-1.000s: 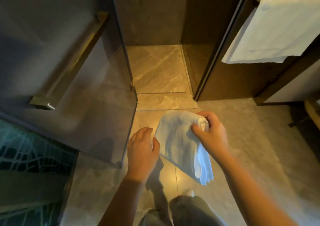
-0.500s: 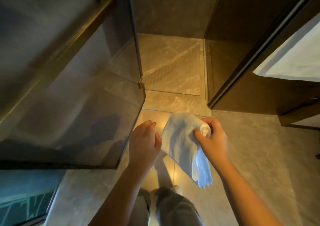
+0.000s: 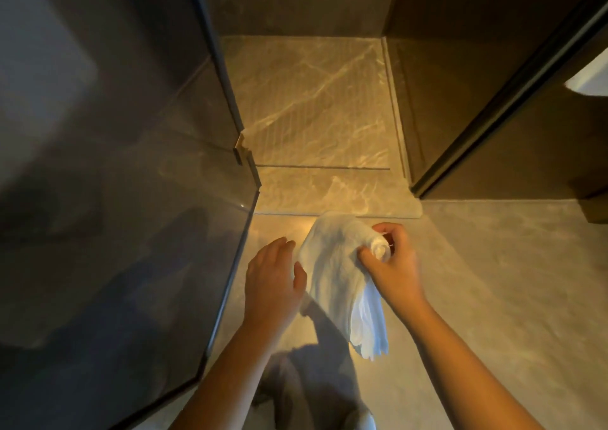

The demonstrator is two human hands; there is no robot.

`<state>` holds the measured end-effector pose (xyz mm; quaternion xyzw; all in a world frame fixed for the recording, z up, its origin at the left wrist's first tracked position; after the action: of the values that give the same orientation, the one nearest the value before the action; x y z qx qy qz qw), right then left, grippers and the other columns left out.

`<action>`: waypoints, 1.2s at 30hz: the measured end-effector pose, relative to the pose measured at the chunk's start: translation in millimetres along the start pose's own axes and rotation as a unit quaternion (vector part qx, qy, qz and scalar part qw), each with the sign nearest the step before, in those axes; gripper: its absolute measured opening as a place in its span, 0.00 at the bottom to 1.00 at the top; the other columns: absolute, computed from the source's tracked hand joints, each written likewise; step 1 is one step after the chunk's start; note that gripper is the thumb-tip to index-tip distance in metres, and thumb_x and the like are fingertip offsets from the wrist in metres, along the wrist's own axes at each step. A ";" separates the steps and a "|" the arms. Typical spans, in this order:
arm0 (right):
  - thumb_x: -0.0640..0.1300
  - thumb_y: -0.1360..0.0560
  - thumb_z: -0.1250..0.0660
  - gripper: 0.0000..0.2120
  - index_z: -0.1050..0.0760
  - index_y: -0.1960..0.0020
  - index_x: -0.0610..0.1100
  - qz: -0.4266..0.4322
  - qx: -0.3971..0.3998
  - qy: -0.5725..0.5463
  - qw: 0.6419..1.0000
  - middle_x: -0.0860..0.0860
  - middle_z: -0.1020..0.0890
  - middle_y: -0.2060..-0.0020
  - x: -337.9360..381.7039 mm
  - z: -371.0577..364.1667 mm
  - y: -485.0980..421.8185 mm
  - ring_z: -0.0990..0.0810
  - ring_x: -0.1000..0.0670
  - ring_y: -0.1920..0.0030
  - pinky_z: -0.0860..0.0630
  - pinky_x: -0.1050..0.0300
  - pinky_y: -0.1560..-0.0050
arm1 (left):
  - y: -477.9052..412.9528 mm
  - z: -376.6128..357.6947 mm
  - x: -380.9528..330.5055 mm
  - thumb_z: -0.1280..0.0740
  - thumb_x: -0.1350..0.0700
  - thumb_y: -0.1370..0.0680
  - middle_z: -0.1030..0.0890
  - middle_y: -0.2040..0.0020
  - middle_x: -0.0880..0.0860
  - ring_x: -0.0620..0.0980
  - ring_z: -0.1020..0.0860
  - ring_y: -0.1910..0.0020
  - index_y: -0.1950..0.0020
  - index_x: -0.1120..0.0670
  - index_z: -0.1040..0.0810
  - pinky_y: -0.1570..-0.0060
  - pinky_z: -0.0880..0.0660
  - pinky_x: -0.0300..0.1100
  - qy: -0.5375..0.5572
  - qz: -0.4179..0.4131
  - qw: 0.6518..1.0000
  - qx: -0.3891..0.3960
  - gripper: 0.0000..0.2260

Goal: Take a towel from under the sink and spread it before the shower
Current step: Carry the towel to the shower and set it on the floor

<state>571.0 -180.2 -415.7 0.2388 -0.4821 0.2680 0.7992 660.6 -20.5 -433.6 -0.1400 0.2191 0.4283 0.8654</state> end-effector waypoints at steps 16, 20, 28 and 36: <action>0.37 0.34 0.32 0.12 0.31 0.56 0.49 0.020 -0.053 -0.150 0.987 0.57 0.25 0.65 -199.3 -197.9 -132.3 0.26 0.66 0.68 0.32 0.75 0.70 | -87.1 -198.4 175.6 0.42 0.58 0.28 0.21 0.43 0.63 0.62 0.22 0.45 0.43 0.63 0.22 0.45 0.27 0.55 -0.050 -0.037 0.995 -0.073 0.18; 0.38 0.31 0.33 0.12 0.32 0.52 0.46 0.000 -0.100 -0.218 0.971 0.54 0.25 0.61 -237.7 -209.9 -158.4 0.25 0.55 0.62 0.25 0.59 0.60 | -100.9 -235.4 204.1 0.40 0.58 0.23 0.27 0.35 0.60 0.60 0.30 0.36 0.35 0.59 0.29 0.36 0.36 0.54 -0.034 0.004 0.997 -0.068 0.17; 0.35 0.31 0.34 0.12 0.37 0.56 0.43 -0.181 -0.076 -0.148 0.969 0.45 0.29 0.63 -401.3 -224.6 -106.6 0.27 0.48 0.69 0.27 0.51 0.68 | -67.7 -336.3 241.5 0.42 0.58 0.24 0.22 0.42 0.62 0.62 0.24 0.45 0.41 0.61 0.25 0.45 0.27 0.53 -0.065 -0.067 0.995 0.044 0.15; 0.35 0.31 0.32 0.15 0.38 0.62 0.47 -0.187 -0.019 -0.066 0.980 0.49 0.31 0.66 -471.0 -209.6 -80.1 0.28 0.50 0.67 0.29 0.55 0.65 | -25.7 -402.9 272.3 0.31 0.59 0.27 0.23 0.40 0.65 0.65 0.25 0.41 0.40 0.62 0.26 0.45 0.27 0.60 -0.092 -0.070 0.988 0.104 0.17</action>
<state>574.0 -198.9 -937.0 0.3268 -0.4855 0.0883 0.8060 723.0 -23.8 -916.5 -0.0245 0.1713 0.3523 0.9197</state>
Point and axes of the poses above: each hand's wrist, its own y-axis away from the middle knuckle, its own z-axis out of the back of the hand, x = y × z, the point moved 1 cm from there along -y, towards the middle knuckle
